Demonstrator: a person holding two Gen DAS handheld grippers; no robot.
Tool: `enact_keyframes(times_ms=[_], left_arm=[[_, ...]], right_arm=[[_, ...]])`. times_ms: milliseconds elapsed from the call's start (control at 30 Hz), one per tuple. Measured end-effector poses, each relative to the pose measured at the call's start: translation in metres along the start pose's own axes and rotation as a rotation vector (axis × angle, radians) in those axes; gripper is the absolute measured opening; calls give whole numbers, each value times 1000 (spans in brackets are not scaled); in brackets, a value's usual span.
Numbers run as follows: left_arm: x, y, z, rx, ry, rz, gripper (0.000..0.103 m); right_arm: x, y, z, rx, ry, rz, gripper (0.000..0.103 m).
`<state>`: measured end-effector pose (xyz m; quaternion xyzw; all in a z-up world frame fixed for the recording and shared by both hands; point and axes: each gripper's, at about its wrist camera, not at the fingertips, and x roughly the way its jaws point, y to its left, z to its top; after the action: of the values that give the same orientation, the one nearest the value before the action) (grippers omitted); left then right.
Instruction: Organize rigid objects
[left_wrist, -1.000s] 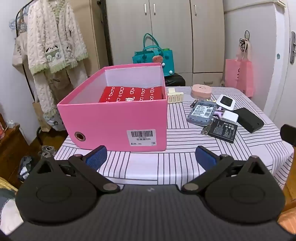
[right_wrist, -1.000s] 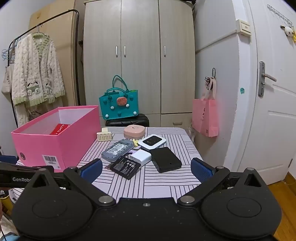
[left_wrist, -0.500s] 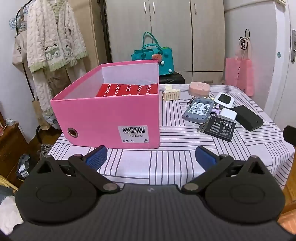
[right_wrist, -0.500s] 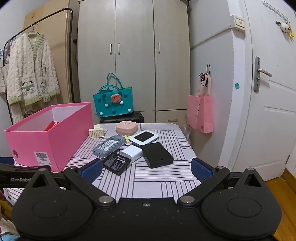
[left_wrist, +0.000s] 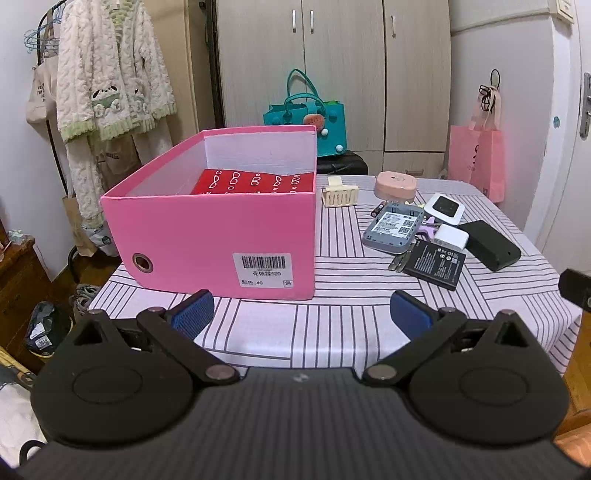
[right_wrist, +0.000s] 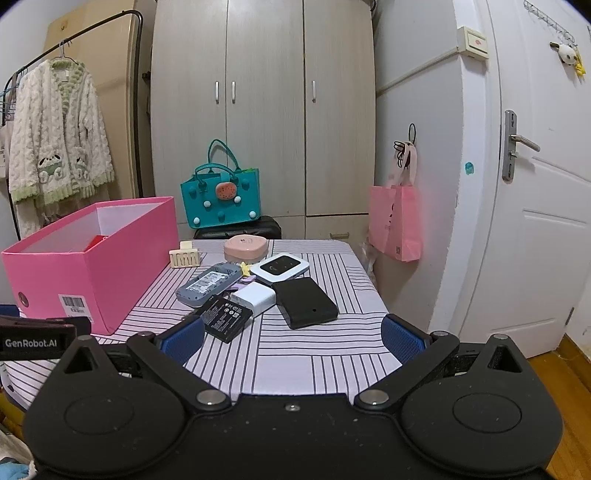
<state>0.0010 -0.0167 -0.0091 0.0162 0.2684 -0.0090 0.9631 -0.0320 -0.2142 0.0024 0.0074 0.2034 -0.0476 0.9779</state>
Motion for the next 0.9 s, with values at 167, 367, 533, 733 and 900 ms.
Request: enact_keyframes(times_ms=[167,367,533,733,900], left_arm=[[0,-1,-1,1,0,-5,103],[-1,0,-1,-6,-16,9,103],[-2,3,0,-14,-24,7,103],[-2,5,-1,-12,-26,7,103],[-1,6,-1,-7,-19,4,103]], right_arm=[[1,-1,1,-1,16,-10,103],[4,3,2,-10,22,-5,103],[4,4,3,-15,22,-4,103],[4,4,4,-13,22,-14,103],[3,3,4,-13,18,-17,103]])
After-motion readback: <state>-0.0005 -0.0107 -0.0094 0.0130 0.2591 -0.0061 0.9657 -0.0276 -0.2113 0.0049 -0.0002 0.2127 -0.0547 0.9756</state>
